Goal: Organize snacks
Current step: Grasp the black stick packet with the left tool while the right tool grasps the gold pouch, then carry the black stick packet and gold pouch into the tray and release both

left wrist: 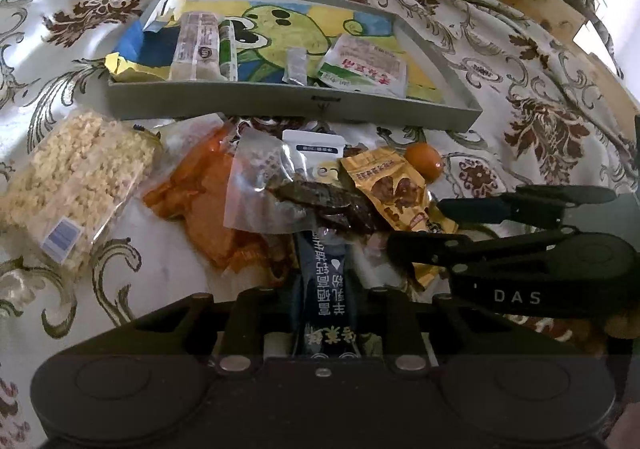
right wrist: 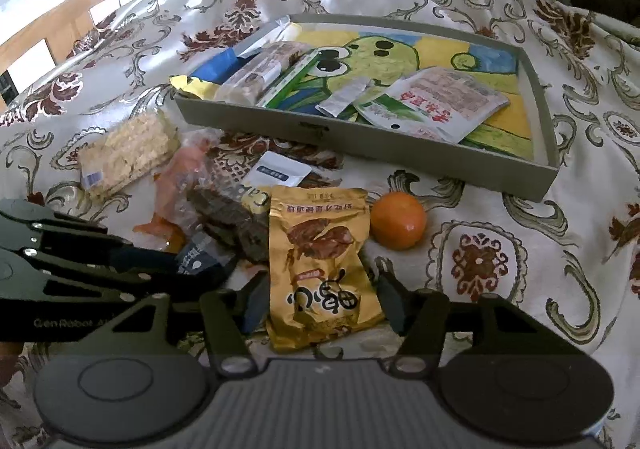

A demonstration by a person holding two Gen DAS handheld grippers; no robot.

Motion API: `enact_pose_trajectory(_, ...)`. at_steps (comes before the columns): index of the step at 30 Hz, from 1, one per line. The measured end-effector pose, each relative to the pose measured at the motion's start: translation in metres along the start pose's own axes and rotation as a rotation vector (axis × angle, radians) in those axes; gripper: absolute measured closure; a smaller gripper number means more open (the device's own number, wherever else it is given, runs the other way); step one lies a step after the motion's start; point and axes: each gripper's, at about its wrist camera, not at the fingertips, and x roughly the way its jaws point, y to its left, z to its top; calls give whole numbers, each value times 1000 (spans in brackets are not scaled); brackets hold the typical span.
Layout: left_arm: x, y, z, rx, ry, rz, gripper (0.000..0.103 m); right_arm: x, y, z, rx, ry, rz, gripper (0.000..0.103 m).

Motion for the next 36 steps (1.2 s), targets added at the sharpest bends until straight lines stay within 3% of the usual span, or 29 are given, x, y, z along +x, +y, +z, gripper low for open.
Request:
enact_pose_trajectory(4,-10,2,2,-58,-25,-30,82,-5,-12,1,98,-4,50,42)
enact_pose_trajectory(9,-26,0,4,-76,-88,-40,82,-16,-15,1,108,-37,39,42)
enact_pose_trajectory(26,-57,9,14,-123,-296,51,82,-46,-23,10,184,-240,105,42)
enact_pose_trajectory(32,-59,11,40,-122,-339,81,82,-48,-23,24,195,-324,109,42)
enact_pose_trajectory(36,-55,13,70,-144,-386,62,82,-43,-30,41,234,-363,104,42)
